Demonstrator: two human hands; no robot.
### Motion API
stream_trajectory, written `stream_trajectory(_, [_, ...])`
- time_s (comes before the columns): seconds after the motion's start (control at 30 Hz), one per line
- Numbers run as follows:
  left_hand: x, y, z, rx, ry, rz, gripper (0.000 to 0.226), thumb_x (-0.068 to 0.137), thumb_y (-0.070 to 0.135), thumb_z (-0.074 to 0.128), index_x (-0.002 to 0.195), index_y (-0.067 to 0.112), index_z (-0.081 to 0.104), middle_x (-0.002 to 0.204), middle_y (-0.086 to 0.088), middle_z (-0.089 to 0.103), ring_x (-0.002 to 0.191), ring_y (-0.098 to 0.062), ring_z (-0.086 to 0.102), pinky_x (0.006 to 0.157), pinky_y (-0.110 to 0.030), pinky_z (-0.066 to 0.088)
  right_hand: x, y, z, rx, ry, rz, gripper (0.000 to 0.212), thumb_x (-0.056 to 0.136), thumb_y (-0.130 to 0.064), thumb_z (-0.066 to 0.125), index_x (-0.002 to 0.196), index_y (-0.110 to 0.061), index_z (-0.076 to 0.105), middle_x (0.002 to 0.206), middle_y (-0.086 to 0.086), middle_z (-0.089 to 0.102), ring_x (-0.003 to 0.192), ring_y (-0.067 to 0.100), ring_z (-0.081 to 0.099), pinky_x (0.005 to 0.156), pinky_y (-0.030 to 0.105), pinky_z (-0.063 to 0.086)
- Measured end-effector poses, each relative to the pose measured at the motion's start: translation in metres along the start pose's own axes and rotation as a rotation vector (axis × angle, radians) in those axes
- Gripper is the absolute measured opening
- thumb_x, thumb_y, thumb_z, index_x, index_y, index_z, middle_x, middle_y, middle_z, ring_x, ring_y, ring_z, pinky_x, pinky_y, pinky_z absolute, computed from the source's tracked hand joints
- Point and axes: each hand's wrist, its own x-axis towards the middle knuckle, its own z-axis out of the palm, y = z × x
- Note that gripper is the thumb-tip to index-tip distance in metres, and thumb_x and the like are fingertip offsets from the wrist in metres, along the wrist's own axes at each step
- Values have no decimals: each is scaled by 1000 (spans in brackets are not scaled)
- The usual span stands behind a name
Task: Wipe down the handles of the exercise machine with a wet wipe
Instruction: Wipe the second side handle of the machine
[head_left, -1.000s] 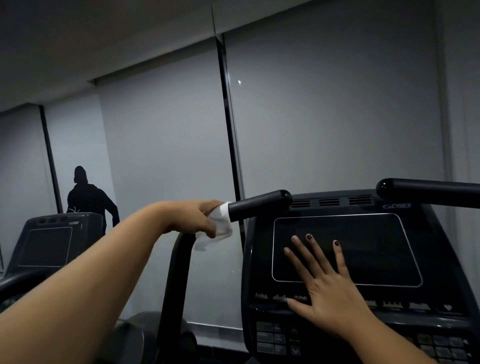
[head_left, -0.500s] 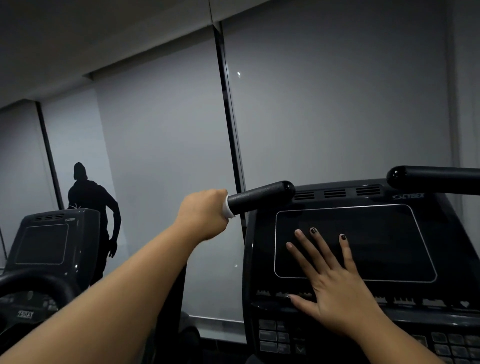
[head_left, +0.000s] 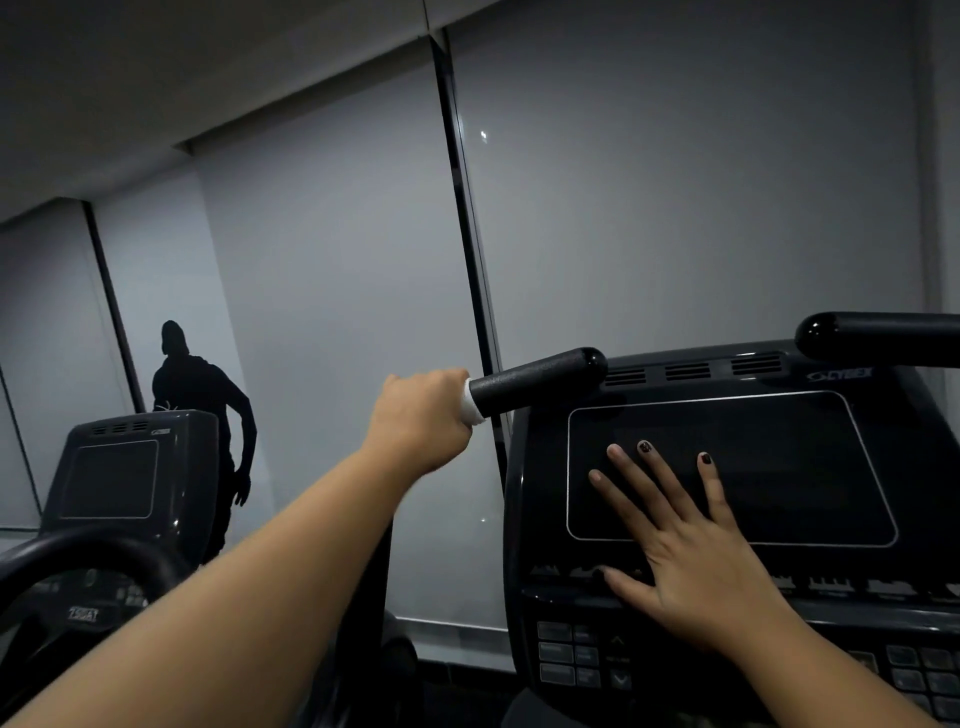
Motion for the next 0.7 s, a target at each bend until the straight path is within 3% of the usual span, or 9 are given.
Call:
stream_trajectory(0.07, [-11, -9, 13, 82, 196, 52, 16, 80, 15, 56, 83, 22, 42, 65, 9, 51, 55, -22, 42, 79, -30, 32, -1, 0, -1, 8, -7, -1, 87, 80, -68, 44, 154, -27, 25, 164, 1, 12, 150, 24, 16, 111, 66, 20])
stream_trajectory(0.13, [-19, -20, 19, 62, 248, 9, 15, 83, 18, 58, 89, 21, 44, 71, 7, 57, 59, -25, 41, 77, -29, 26, 0, 1, -1, 5, 0, 0, 85, 80, -66, 43, 154, -27, 24, 164, 0, 12, 150, 24, 16, 112, 64, 19])
stream_trajectory(0.27, [-33, -29, 18, -88, 101, -282, 11, 89, 30, 52, 95, 22, 49, 79, 4, 61, 73, -29, 52, 68, -35, 38, 0, 3, 0, -3, 2, 0, 83, 82, -65, 39, 154, -27, 22, 164, 0, 12, 150, 23, 14, 113, 64, 18])
stream_trajectory(0.33, [-38, -29, 18, -195, 50, -372, 4, 86, 33, 53, 89, 29, 53, 78, 4, 64, 73, -26, 60, 66, -34, 48, -1, 3, 0, -3, -2, 5, 82, 83, -65, 38, 154, -27, 23, 164, 0, 12, 150, 23, 14, 113, 64, 17])
stream_trajectory(0.47, [-49, -30, 18, -272, 62, -455, 9, 86, 28, 55, 82, 35, 49, 77, 7, 62, 74, -24, 62, 65, -33, 47, -2, 0, 0, 6, 3, 12, 82, 82, -65, 37, 154, -27, 25, 163, 1, 14, 149, 24, 16, 112, 64, 19])
stream_trajectory(0.57, [-66, -26, 34, -210, 166, -437, 18, 92, 27, 57, 104, 23, 45, 93, 2, 55, 89, -32, 60, 74, -39, 42, -2, 0, 0, 11, 12, 10, 82, 82, -65, 38, 153, -27, 26, 163, 1, 14, 149, 24, 17, 112, 64, 19])
stream_trajectory(0.7, [-76, -29, 52, 149, 207, -329, 58, 87, 14, 60, 139, 9, 34, 121, -8, 53, 106, -29, 57, 87, -42, 41, -1, -2, -1, 28, 10, 15, 82, 81, -65, 40, 152, -26, 29, 163, 1, 16, 149, 24, 18, 112, 65, 21])
